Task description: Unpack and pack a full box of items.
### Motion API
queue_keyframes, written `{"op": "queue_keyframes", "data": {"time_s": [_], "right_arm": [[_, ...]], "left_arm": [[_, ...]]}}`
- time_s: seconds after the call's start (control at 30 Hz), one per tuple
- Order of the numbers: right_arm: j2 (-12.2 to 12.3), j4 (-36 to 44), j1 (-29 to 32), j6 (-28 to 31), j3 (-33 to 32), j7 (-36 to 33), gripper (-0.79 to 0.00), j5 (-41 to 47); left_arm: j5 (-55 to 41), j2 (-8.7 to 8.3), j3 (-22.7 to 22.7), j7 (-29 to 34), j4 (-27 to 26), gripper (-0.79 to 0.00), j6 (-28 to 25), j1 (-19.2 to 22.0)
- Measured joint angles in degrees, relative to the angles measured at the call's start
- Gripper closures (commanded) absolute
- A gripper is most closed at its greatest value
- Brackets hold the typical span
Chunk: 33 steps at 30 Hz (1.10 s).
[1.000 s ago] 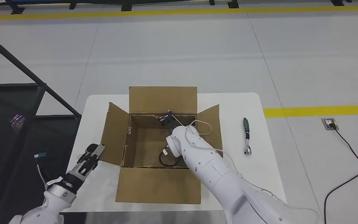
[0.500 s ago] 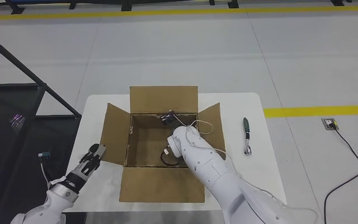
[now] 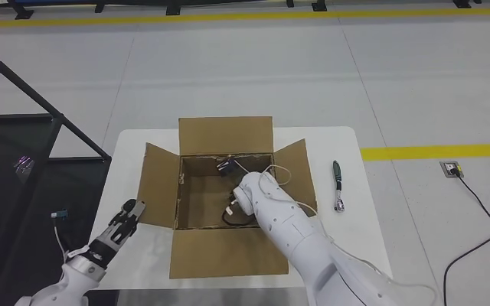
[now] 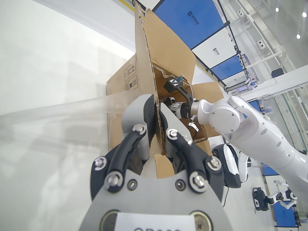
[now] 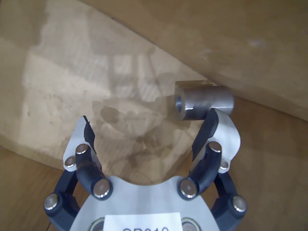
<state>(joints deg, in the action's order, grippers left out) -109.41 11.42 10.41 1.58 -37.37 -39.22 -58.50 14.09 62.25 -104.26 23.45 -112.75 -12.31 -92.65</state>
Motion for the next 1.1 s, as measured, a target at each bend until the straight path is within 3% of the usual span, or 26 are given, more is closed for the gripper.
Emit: {"op": "queue_keyframes", "data": {"time_s": [0.23,0.3,0.47,0.6,1.1], "right_arm": [[0.70,0.27,-0.69,9.23,-0.79,1.12,-0.785,0.66],[0.86,0.25,-0.86,8.81,-0.98,1.56,-0.785,0.62],[0.27,1.88,-0.31,-1.37,-0.28,-0.80,-0.785,-1.61],[-0.16,2.47,0.05,-4.51,0.12,-2.49,-0.785,-2.71],[0.61,6.89,-0.05,5.67,-0.17,1.83,-0.785,-4.94]], "left_arm": [[-0.09,0.06,-0.98,-0.70,-0.96,0.000,-1.60,-1.72],[-0.04,0.07,-1.13,-0.77,-1.00,0.000,-1.92,-2.07],[0.20,0.09,-1.04,-0.90,-0.48,0.000,-2.13,-2.07],[1.01,0.03,-0.81,-0.40,0.35,0.000,-3.82,-1.71],[6.90,-0.05,0.21,-4.93,6.30,0.000,-13.50,0.10]]}}
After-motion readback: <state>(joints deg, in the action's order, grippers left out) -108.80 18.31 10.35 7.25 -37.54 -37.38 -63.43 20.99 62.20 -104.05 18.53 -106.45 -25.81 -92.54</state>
